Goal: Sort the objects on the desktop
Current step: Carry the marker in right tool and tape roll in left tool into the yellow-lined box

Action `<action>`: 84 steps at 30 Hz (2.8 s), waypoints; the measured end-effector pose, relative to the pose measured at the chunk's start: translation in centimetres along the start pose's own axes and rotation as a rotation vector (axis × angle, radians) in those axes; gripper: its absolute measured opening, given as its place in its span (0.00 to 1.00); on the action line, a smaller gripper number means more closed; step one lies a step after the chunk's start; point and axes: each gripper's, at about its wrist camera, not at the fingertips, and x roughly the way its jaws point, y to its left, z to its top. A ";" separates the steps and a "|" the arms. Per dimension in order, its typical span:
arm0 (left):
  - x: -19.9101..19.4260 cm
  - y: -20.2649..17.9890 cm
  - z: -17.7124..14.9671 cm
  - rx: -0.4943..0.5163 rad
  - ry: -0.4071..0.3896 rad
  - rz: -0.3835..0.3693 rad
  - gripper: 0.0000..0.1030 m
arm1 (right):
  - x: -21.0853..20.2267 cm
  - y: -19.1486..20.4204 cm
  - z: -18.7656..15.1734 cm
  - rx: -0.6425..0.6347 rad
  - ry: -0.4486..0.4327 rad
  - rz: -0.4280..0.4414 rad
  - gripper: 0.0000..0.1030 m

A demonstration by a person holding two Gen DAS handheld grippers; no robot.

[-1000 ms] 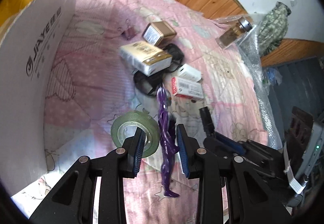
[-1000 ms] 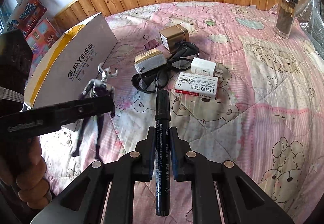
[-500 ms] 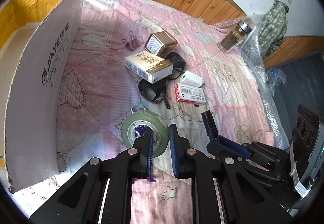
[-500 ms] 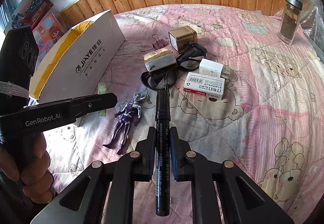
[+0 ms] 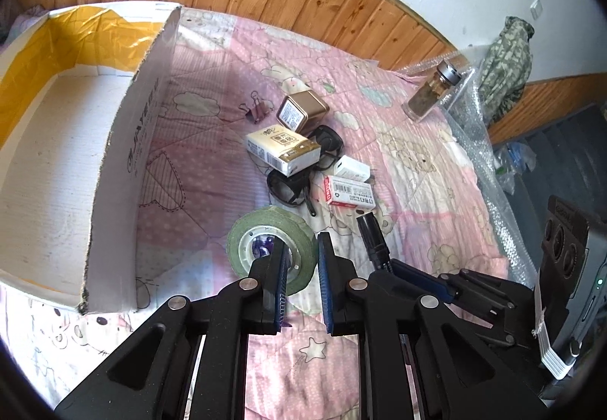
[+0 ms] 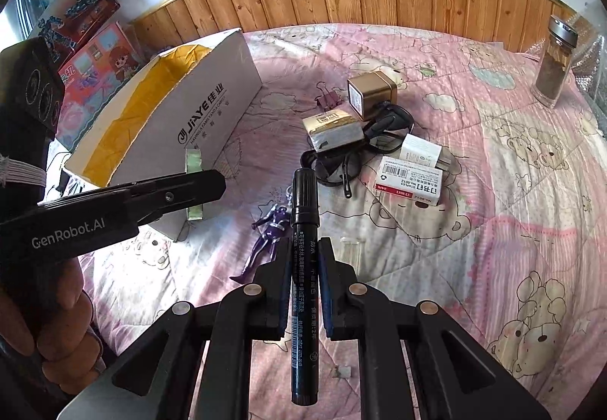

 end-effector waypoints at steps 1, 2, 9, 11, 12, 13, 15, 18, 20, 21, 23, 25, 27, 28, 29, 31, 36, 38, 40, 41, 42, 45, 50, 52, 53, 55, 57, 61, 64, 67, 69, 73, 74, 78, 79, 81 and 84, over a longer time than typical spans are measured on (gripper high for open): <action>-0.3 0.1 0.0 -0.003 -0.006 0.001 0.15 | -0.1 0.3 0.1 -0.006 -0.003 0.001 0.14; -0.6 0.1 0.0 -0.003 -0.013 0.007 0.15 | -0.3 0.6 0.2 -0.012 -0.005 0.001 0.14; -2.9 0.6 0.3 0.005 -0.071 0.068 0.15 | -1.3 2.6 1.0 -0.054 -0.024 0.008 0.14; -3.4 0.8 0.3 0.005 -0.083 0.088 0.15 | -1.6 3.2 1.3 -0.068 -0.029 0.009 0.14; -3.6 1.0 0.4 0.003 -0.088 0.094 0.15 | -1.7 3.5 1.4 -0.075 -0.030 0.010 0.14; -3.8 1.1 0.4 -0.001 -0.093 0.101 0.15 | -1.8 3.8 1.5 -0.082 -0.032 0.012 0.14; -4.4 1.4 0.5 -0.005 -0.108 0.111 0.15 | -1.9 4.5 1.8 -0.098 -0.036 0.014 0.14; -5.4 2.0 0.6 -0.013 -0.124 0.116 0.15 | -2.3 5.6 2.3 -0.123 -0.043 0.019 0.14; -6.0 2.3 0.7 -0.023 -0.137 0.121 0.15 | -2.5 6.3 2.6 -0.137 -0.047 0.024 0.14; -6.3 2.5 0.7 -0.028 -0.144 0.121 0.15 | -2.6 6.7 2.7 -0.144 -0.050 0.026 0.14; -6.8 2.9 0.8 -0.038 -0.156 0.129 0.15 | -2.8 7.4 3.1 -0.160 -0.054 0.030 0.14; -7.3 3.3 0.9 -0.049 -0.166 0.136 0.15 | -3.0 8.2 3.4 -0.175 -0.059 0.035 0.14; -7.8 3.8 0.9 -0.058 -0.175 0.143 0.15 | -3.1 8.9 3.8 -0.189 -0.062 0.039 0.14; -8.0 3.9 1.0 -0.063 -0.179 0.147 0.15 | -3.2 9.3 4.0 -0.196 -0.063 0.043 0.14; -8.2 4.2 1.0 -0.067 -0.183 0.150 0.15 | -3.2 9.6 4.2 -0.203 -0.065 0.046 0.14; -8.6 4.5 1.1 -0.073 -0.190 0.154 0.15 | -3.2 10.3 4.5 -0.218 -0.068 0.052 0.14; -9.3 5.2 1.2 -0.089 -0.202 0.164 0.15 | -3.3 11.9 5.2 -0.250 -0.073 0.063 0.14; -9.6 5.5 1.3 -0.094 -0.207 0.169 0.15 | -3.3 12.4 5.5 -0.259 -0.073 0.069 0.14; -10.0 5.8 1.5 -0.098 -0.213 0.171 0.15 | -3.3 12.9 5.8 -0.269 -0.074 0.073 0.14; -10.2 5.9 1.6 -0.101 -0.216 0.174 0.15 | -3.3 13.1 6.0 -0.272 -0.074 0.075 0.14; -10.4 6.1 1.6 -0.103 -0.219 0.176 0.15 | -3.3 13.4 6.1 -0.274 -0.074 0.079 0.14; -11.0 6.9 1.7 -0.115 -0.226 0.183 0.15 | -3.1 14.0 6.6 -0.279 -0.068 0.087 0.14; -11.8 7.8 1.9 -0.124 -0.234 0.200 0.15 | -2.9 14.9 7.3 -0.292 -0.067 0.099 0.14; -11.9 8.1 2.1 -0.124 -0.235 0.209 0.15 | -2.8 15.3 7.6 -0.298 -0.067 0.104 0.14; -12.0 8.3 2.2 -0.125 -0.235 0.214 0.15 | -2.7 15.5 7.8 -0.299 -0.067 0.106 0.14; -12.2 8.7 2.3 -0.124 -0.235 0.223 0.15 | -2.6 15.9 8.0 -0.305 -0.066 0.112 0.14; -12.3 9.0 2.5 -0.124 -0.233 0.233 0.15 | -2.5 16.2 8.3 -0.310 -0.063 0.118 0.14; -12.5 9.8 3.0 -0.124 -0.229 0.254 0.15 | -2.2 16.7 8.9 -0.314 -0.059 0.132 0.14; -12.6 10.5 3.5 -0.126 -0.225 0.271 0.15 | -2.0 17.1 9.4 -0.317 -0.056 0.140 0.14; -12.5 11.3 4.0 -0.134 -0.217 0.282 0.15 | -1.7 17.6 10.0 -0.326 -0.054 0.144 0.14; -12.3 11.9 4.5 -0.139 -0.212 0.291 0.15 | -1.5 17.9 10.4 -0.333 -0.053 0.147 0.14; -11.8 12.9 5.2 -0.148 -0.192 0.301 0.15 | -0.9 18.5 11.2 -0.343 -0.050 0.150 0.14; -11.7 13.1 5.4 -0.150 -0.188 0.303 0.15 | -0.8 18.7 11.4 -0.344 -0.048 0.151 0.14; -11.3 14.0 6.0 -0.161 -0.176 0.309 0.15 | 0.1 19.2 12.3 -0.352 -0.035 0.158 0.14; -11.2 14.2 6.2 -0.162 -0.173 0.309 0.15 | 0.3 19.4 12.5 -0.353 -0.033 0.160 0.14; -11.1 14.5 6.6 -0.165 -0.168 0.313 0.15 | 0.6 19.6 12.9 -0.355 -0.029 0.164 0.14; -10.8 15.1 7.3 -0.174 -0.159 0.311 0.15 | 1.2 19.9 13.6 -0.353 -0.022 0.172 0.14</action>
